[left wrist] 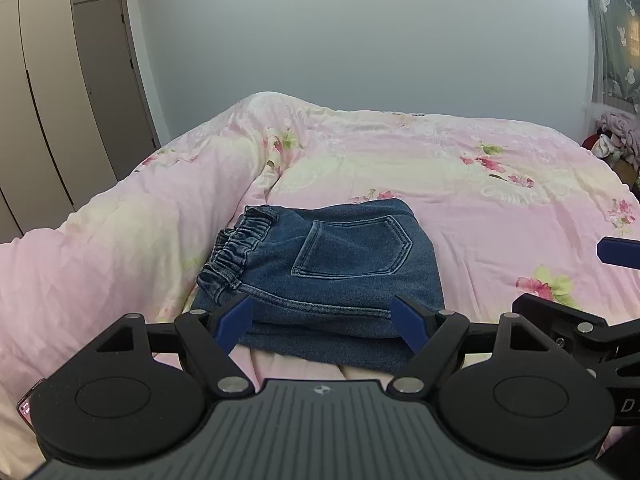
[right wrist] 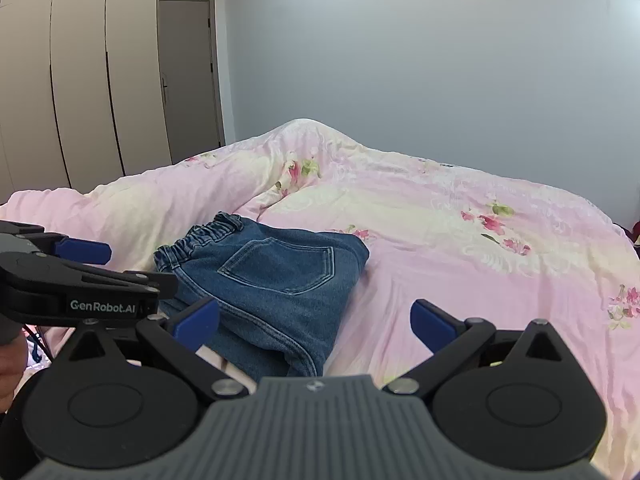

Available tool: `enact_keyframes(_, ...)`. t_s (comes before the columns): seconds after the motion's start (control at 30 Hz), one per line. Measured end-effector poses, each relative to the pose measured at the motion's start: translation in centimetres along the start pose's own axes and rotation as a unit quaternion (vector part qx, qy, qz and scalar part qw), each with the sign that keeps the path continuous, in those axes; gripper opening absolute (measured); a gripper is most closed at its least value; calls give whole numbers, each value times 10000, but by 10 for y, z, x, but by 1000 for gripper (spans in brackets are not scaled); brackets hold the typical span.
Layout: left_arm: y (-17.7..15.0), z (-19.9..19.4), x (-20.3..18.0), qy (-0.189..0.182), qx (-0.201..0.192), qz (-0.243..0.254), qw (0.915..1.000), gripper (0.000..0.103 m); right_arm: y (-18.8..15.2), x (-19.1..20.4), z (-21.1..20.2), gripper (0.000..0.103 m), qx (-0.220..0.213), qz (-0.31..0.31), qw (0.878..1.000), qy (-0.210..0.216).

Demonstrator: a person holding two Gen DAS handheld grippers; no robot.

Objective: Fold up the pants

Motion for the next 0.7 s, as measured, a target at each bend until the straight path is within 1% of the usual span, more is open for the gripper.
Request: enact_keyframes(0.7,1,-4,1,-45,-12,-59,10000,92,1,3,1,98,34,-52,9999,89)
Point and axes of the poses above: each gripper's, at about its wrist camera, not at the fingertips, and z roughly the way its jaws point, x to its left, y to its top, the point moved 4 cm from there along z, roughly the way its jaws point, and after that the axes turned 11 degrees about -x, right-handed, at the moved point
